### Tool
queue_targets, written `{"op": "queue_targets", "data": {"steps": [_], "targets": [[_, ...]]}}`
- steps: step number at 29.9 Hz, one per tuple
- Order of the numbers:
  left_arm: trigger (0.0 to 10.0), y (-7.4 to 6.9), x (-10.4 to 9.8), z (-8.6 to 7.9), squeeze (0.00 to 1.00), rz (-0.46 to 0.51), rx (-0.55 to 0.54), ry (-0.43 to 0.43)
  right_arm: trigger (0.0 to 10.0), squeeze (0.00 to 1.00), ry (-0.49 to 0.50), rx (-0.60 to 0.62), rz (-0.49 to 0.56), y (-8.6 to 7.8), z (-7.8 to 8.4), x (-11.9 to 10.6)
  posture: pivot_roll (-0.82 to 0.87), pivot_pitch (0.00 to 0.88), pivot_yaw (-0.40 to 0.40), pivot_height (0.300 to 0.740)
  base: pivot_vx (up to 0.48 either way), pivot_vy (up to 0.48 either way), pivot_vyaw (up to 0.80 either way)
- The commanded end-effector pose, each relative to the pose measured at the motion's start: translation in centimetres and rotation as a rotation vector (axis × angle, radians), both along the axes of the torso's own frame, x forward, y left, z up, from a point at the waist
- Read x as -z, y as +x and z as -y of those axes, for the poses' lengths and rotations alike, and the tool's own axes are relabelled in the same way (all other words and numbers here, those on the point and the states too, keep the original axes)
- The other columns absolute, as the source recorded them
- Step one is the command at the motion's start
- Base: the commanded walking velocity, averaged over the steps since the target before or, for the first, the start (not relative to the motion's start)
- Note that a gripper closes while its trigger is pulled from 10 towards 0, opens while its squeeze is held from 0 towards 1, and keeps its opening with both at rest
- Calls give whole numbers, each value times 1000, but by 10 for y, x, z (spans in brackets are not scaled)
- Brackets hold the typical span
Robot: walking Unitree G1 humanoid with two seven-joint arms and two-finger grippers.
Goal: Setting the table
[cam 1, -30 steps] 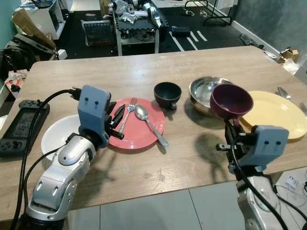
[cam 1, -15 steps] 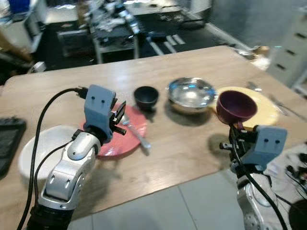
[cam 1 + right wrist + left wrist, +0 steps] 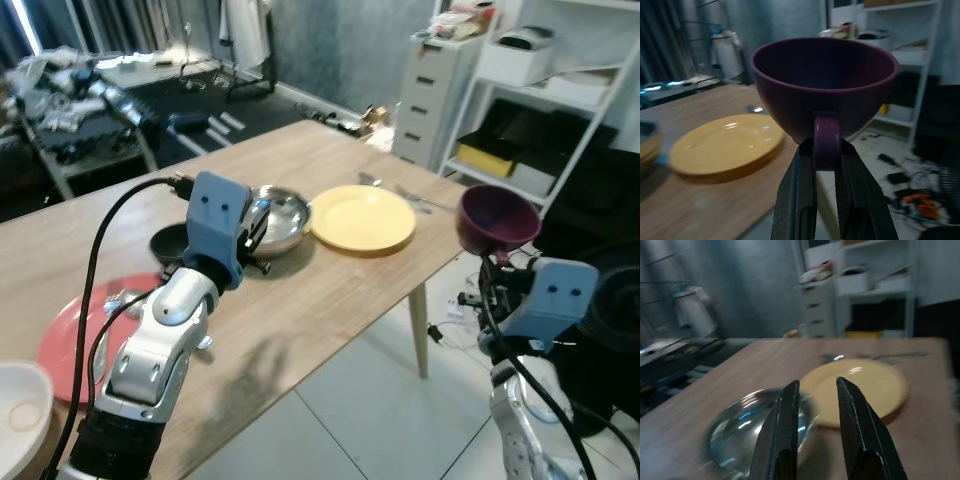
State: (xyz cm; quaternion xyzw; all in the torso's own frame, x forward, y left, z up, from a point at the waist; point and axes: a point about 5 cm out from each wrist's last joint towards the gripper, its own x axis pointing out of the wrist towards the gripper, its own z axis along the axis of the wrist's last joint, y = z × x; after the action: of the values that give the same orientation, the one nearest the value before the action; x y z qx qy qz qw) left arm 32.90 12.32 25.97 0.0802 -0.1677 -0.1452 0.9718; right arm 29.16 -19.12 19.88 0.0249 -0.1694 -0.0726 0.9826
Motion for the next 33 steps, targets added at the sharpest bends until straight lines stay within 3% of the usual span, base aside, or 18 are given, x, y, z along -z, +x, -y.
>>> {"op": "queue_targets", "data": {"steps": [1, 8, 13, 22, 26, 29, 33], "targets": [[10000, 1, 10, 0, 0, -31, 5, 25, 10000, 0, -7, 5, 5, -1, 0, 2, 38, 49, 88, 740, 0, 0, -800], [10000, -1, 19, 3, 0, -92, 54, 22, 10000, 0, -23, 3, 10, 1, 0, 1, 35, 50, 81, 740, 0, 0, -800], [10000, -5, 28, 3, 0, -120, 30, 81, 10000, 0, -31, -3, 6, 2, 1, 2, 36, 47, 77, 740, 0, 0, -800], [10000, -9, 33, -5, 0, -90, -2, 39, 10000, 0, -47, -17, 2, 4, -1, 4, 18, 34, 72, 740, 0, 0, -800], [10000, -11, 35, -7, 0, -82, -9, 85, 10000, 0, -50, -16, 2, 3, -3, 5, 6, 24, 90, 740, 0, 0, -800], [10000, -13, 30, -5, 0, -25, -32, 164, 10000, 0, -45, -6, 15, 2, -3, 3, -5, 22, 112, 740, 0, 0, -800], [10000, -14, 28, -5, 0, -9, -36, 177, 10000, 0, -46, 5, 16, 2, -1, 4, -2, 23, 116, 740, 0, 0, -800]]}}
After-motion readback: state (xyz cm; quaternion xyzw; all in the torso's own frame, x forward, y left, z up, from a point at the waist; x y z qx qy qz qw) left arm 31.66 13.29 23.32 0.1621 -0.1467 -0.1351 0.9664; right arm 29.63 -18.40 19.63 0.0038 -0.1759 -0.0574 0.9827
